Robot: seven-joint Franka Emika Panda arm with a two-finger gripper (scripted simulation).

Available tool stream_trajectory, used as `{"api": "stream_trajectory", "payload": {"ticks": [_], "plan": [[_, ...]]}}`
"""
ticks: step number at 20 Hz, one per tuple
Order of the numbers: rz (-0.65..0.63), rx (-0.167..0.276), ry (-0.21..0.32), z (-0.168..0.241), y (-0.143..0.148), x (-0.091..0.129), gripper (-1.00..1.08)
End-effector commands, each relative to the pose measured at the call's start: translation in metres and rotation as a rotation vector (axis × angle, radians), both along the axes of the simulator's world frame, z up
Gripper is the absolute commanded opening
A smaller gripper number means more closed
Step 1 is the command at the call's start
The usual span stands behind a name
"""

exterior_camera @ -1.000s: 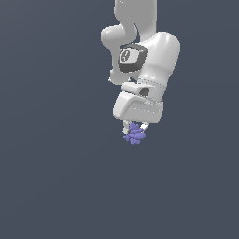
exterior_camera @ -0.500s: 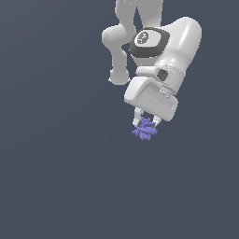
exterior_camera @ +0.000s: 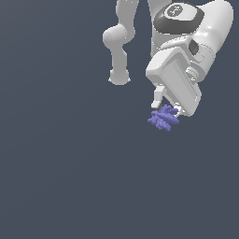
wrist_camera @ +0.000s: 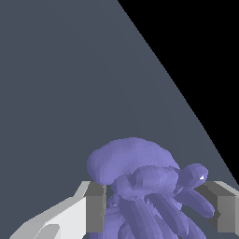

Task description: Pick up the object and move it to a goal position.

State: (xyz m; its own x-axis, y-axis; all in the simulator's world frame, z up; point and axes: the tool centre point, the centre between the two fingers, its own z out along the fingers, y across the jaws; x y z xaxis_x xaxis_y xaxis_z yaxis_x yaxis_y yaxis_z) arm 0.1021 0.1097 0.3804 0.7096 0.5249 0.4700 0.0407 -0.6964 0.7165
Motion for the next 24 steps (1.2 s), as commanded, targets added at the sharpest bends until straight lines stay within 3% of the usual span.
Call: {"api": "stream_trajectory", "payload": {"ticks": [1, 7, 13, 24], "plan": [[-0.025, -0.018, -0.048, 0.018, 0.010, 0.001, -1.00], [-0.078, -0.056, -0.145, 0.053, 0.033, 0.001, -1.00], [-0.116, -0.084, -0.209, 0.077, 0.051, 0.001, -1.00], [-0.136, -0.101, -0.239, 0.088, 0.060, 0.001, -1.00]]}}
